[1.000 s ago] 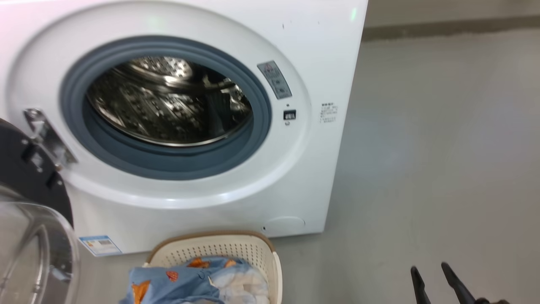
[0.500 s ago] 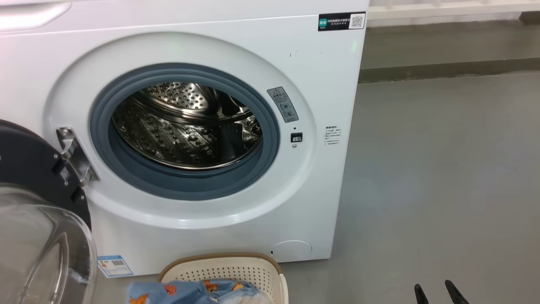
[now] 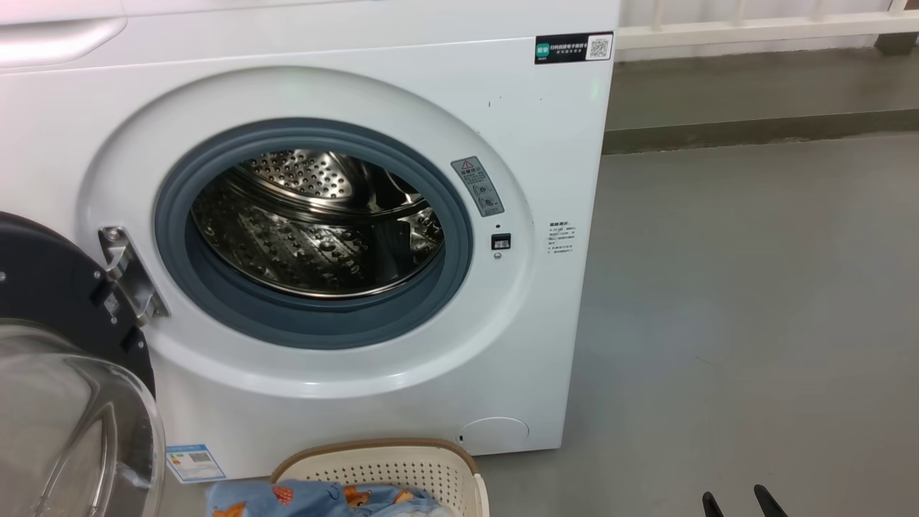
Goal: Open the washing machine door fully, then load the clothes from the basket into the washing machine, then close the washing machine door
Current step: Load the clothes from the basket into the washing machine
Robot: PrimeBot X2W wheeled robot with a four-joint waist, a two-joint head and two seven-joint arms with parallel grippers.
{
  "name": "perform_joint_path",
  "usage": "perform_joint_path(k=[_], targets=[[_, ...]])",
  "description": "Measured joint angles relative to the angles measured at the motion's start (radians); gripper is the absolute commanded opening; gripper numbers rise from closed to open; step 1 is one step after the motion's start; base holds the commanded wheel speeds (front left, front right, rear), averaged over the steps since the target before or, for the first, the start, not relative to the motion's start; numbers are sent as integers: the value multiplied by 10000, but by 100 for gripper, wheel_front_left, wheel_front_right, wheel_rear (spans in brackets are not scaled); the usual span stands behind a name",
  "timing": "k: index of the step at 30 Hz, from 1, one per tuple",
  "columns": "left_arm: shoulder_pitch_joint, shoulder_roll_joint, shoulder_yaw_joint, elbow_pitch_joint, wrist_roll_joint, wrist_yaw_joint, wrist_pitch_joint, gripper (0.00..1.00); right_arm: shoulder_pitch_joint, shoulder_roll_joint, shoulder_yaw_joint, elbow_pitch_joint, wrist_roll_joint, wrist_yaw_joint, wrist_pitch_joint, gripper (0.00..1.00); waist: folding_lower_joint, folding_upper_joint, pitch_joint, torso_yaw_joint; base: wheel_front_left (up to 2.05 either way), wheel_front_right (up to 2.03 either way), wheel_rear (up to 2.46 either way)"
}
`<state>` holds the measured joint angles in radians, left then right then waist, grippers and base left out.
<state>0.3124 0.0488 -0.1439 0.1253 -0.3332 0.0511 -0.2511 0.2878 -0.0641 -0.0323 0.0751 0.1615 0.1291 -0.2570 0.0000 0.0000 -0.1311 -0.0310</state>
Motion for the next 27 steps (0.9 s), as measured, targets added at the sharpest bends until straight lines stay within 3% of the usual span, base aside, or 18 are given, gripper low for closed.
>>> perform_joint_path(k=[19, 27], targets=[[-96, 0, 113, -15, 224, -186, 0, 0, 1, 92, 173, 13, 2, 0, 0, 100, 0, 0, 118, -274, 0, 0, 0], [-1096, 6, 10, 407, 721, -397, 0, 0, -7, 125, 192, 27, 2, 0, 0, 100, 0, 0, 273, -691, 0, 0, 0]])
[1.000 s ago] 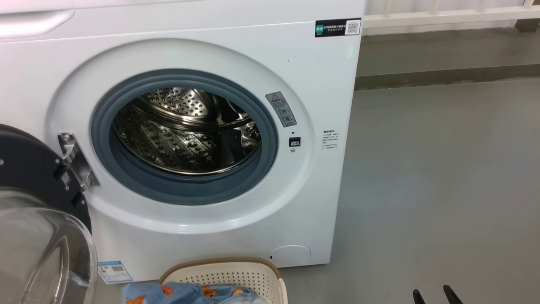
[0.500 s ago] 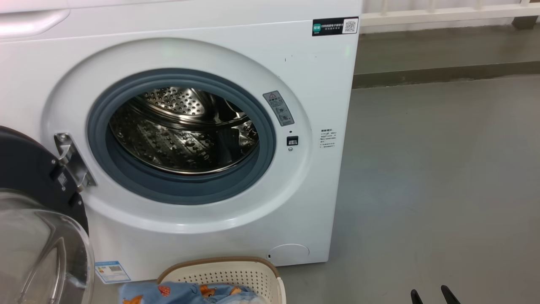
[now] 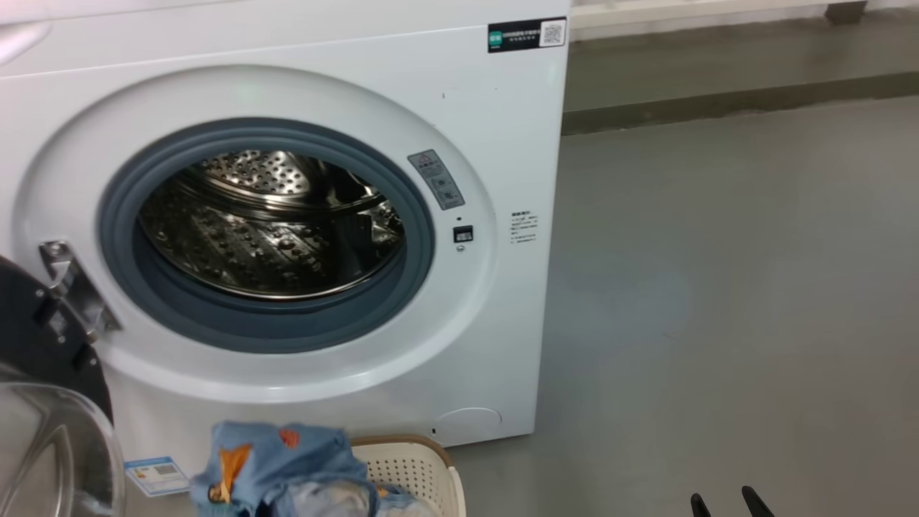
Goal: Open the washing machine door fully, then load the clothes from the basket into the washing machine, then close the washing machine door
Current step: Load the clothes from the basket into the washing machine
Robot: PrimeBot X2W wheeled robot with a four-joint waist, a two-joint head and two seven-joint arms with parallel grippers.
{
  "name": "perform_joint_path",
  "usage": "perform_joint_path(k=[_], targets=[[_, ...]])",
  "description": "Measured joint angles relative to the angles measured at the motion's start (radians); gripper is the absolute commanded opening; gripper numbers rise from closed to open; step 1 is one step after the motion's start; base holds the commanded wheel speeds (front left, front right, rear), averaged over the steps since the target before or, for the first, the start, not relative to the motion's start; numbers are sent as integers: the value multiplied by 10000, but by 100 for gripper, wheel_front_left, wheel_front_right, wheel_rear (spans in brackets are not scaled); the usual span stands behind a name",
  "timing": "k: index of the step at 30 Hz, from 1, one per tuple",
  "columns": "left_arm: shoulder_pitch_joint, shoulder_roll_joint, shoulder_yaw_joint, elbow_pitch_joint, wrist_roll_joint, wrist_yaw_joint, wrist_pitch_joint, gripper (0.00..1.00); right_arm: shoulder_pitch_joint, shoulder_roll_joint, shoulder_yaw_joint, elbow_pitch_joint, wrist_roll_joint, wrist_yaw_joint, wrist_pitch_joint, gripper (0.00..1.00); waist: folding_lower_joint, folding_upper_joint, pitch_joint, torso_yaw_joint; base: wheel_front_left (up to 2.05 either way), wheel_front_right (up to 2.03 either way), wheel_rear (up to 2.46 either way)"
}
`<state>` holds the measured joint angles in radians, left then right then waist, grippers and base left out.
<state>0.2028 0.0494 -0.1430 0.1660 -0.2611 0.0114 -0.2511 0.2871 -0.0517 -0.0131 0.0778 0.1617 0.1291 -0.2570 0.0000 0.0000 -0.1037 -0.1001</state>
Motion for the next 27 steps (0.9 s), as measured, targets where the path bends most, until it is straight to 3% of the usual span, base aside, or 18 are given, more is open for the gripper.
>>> perform_joint_path(k=[9, 27], targets=[[-2288, 75, 155, 1166, 190, -165, -2, 0, -148, 52, 151, -2, 33, 0, 2, 100, 0, 0, 445, -488, 0, 0, 0], [-6449, 1045, 1166, 3379, 570, -336, -40, 0, -1424, 105, 667, -73, 351, 0, 0, 100, 0, 0, 2483, -1388, 0, 0, 0]])
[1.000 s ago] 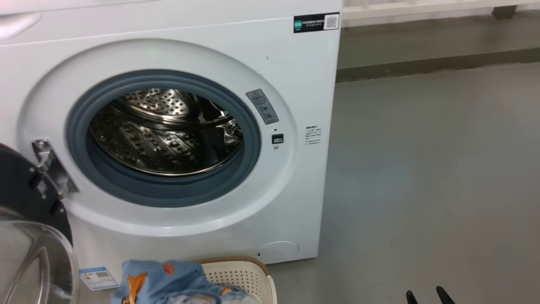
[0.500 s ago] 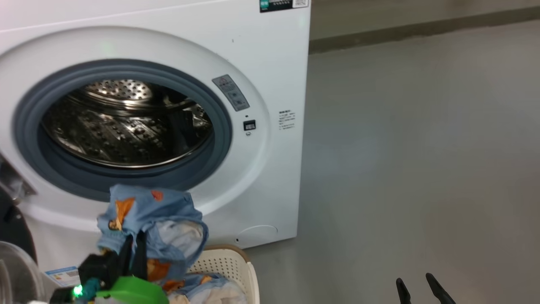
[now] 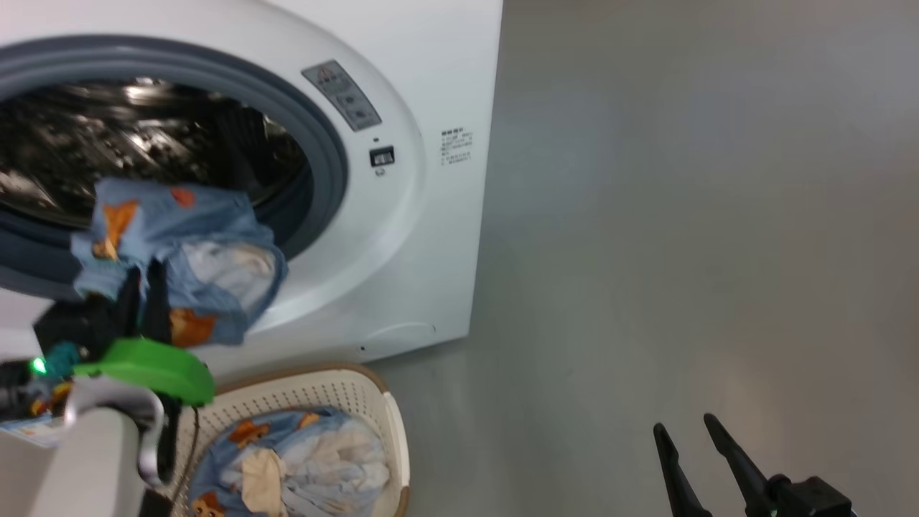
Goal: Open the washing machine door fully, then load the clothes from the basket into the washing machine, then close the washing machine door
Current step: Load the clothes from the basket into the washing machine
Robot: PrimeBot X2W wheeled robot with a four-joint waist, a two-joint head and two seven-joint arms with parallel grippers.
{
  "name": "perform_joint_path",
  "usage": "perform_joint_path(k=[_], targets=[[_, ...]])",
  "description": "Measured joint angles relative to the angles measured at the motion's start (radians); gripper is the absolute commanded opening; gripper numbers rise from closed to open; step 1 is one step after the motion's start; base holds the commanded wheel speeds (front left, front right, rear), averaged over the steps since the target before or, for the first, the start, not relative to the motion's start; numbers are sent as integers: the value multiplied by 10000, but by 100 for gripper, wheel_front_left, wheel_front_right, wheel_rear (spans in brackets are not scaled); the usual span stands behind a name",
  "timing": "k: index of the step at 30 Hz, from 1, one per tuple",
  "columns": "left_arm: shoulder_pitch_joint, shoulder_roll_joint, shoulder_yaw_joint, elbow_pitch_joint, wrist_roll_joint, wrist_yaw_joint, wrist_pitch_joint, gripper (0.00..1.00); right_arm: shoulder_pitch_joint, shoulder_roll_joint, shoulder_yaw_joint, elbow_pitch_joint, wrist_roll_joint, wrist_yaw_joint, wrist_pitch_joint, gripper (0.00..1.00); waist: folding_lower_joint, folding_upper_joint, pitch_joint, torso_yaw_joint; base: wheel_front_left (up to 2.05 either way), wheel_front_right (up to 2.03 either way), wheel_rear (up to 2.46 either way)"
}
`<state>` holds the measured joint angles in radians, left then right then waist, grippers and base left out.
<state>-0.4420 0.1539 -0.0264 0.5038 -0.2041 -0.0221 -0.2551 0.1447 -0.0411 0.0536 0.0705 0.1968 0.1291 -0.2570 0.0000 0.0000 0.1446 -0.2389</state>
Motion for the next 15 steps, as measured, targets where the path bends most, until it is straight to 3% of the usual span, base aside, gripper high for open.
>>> perform_joint_path(k=[15], targets=[[-3005, 796, 587, 1546, 247, 13, -2, 0, -976, 0, 631, -40, 466, -2, 0, 100, 1, 0, 1822, -483, 0, 0, 0]])
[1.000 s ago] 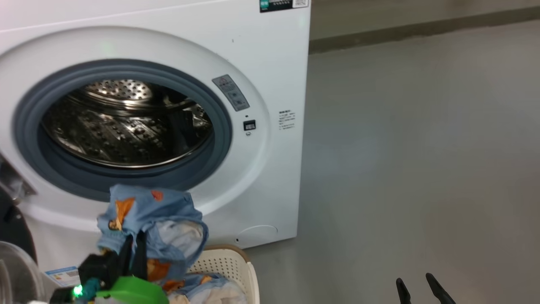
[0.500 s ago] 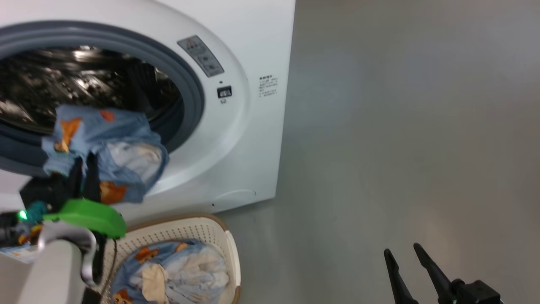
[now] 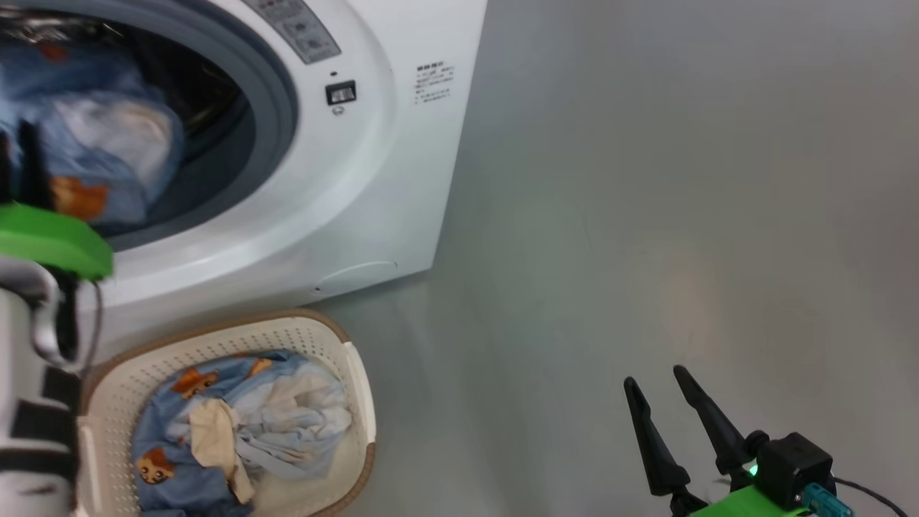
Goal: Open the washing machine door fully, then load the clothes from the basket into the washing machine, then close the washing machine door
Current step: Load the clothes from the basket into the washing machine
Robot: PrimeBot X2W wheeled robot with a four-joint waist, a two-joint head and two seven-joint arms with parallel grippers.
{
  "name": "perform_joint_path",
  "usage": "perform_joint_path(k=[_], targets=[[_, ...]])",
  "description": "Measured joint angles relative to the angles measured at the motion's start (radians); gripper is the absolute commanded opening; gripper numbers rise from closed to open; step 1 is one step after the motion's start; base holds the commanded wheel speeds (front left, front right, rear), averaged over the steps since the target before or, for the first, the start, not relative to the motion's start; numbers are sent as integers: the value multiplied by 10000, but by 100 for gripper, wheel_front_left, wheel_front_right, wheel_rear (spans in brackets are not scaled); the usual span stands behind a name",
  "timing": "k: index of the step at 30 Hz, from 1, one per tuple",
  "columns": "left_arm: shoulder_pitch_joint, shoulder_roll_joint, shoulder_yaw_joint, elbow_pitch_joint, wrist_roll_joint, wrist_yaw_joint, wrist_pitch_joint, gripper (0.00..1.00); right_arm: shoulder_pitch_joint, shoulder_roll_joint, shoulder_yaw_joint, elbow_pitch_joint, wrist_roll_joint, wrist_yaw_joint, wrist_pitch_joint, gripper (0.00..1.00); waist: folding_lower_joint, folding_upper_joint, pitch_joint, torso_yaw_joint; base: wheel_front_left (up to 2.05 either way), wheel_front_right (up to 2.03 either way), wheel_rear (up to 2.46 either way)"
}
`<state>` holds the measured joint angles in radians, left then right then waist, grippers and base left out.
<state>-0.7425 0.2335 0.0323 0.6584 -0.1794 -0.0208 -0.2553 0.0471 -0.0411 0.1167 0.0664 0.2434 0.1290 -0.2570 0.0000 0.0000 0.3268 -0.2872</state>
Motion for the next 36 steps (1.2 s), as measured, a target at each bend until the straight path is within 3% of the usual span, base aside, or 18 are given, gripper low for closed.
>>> perform_joint_path(k=[13, 21, 29, 32, 33, 34, 36], targets=[[-2759, 1386, 46, 1547, 671, -100, 0, 0, -760, -2, 552, -188, 397, 0, 0, 100, 0, 0, 1509, -756, 0, 0, 0], [-3893, 2159, 257, 1570, 807, 176, -2, 0, -895, 6, 686, -393, 683, 0, 0, 100, 0, 1, 2419, -1400, 0, 0, 0], [-4503, 2416, 184, 2366, 1051, 449, -2, 3, -907, 35, 897, -414, 865, 0, 0, 100, 0, 1, 3084, -1911, 0, 0, 0], [-4780, 2506, -19, 3003, 1248, 608, 63, 43, -937, 40, 920, -410, 1058, 0, 0, 100, 0, 0, 3165, -2017, 0, 0, 0], [-4844, 2510, -111, 3196, 1310, 631, 84, 66, -937, 40, 918, -397, 1060, 2, 0, 100, 0, 1, 3149, -2027, 0, 0, 0], [-4916, 2508, -198, 3417, 1358, 665, 169, 100, -936, 40, 918, -385, 1060, 0, 0, 100, 0, 0, 3118, -2031, 0, 0, 0], [-5029, 2500, -305, 3712, 1442, 665, 228, 100, -937, 40, 918, -372, 1060, 2, 0, 100, -1, 0, 3027, -2019, 0, 0, 0]])
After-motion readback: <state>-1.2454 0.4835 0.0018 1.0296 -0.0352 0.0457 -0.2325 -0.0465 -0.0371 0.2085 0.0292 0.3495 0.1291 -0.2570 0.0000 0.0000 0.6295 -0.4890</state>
